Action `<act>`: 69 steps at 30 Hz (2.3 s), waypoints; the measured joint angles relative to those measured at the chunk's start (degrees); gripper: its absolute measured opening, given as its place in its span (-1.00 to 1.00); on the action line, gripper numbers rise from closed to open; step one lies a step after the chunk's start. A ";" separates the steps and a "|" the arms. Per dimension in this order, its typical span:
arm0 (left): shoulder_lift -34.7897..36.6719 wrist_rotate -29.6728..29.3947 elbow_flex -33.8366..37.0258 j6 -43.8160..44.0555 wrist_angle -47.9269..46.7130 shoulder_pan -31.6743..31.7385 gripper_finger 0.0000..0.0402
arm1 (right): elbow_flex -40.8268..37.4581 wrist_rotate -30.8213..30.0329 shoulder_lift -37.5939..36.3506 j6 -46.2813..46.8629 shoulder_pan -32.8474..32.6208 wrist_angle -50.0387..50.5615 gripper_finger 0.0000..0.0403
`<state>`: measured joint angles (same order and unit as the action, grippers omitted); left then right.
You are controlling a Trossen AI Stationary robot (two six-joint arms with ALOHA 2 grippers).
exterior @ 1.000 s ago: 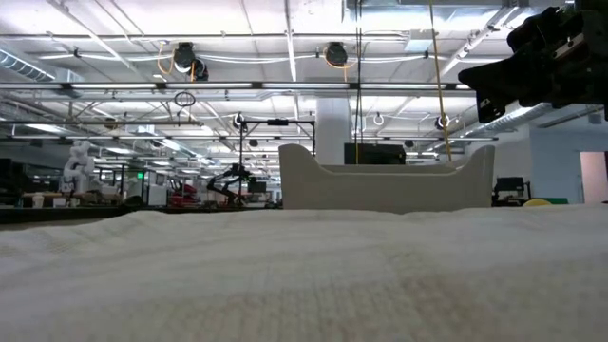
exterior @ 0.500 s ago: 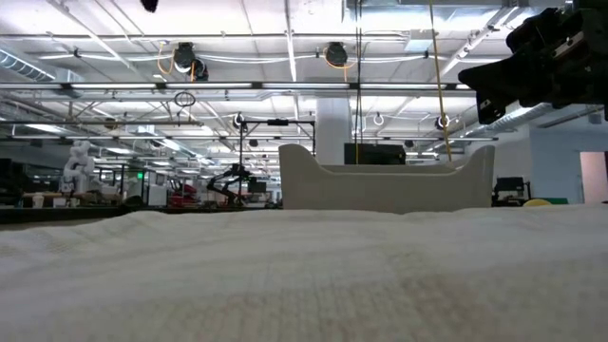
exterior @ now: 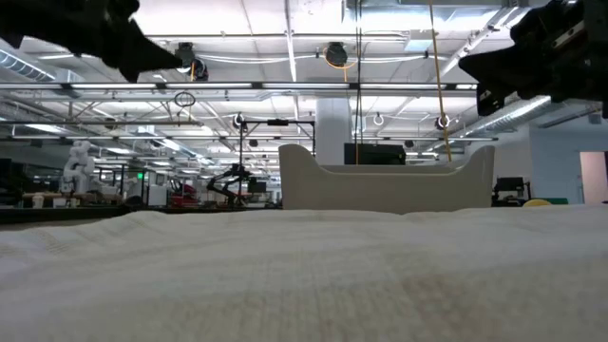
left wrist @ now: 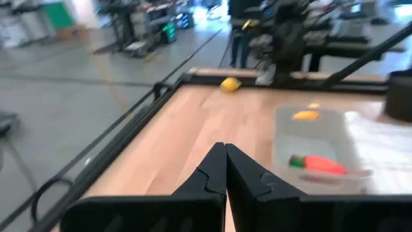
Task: Pick and placing Produce into tupperware
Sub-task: Put the banana into the gray bin
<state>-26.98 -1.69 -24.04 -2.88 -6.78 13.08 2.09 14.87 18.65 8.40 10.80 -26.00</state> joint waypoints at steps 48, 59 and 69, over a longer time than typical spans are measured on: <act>2.23 -1.18 7.14 -3.91 3.49 -1.55 -0.89 | 31.29 -6.91 17.49 7.39 -6.18 44.46 -0.88; 2.23 -1.21 7.14 -3.48 3.47 -1.55 -0.89 | 31.91 -6.55 20.65 20.02 -9.80 53.40 -0.82; 2.23 -1.15 7.14 -3.36 3.42 -1.55 -0.89 | 31.91 -0.50 20.65 35.62 -10.30 57.77 -0.82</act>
<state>-24.75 -2.84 -16.91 -6.24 -3.36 11.53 34.00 14.38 39.31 44.02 0.50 31.77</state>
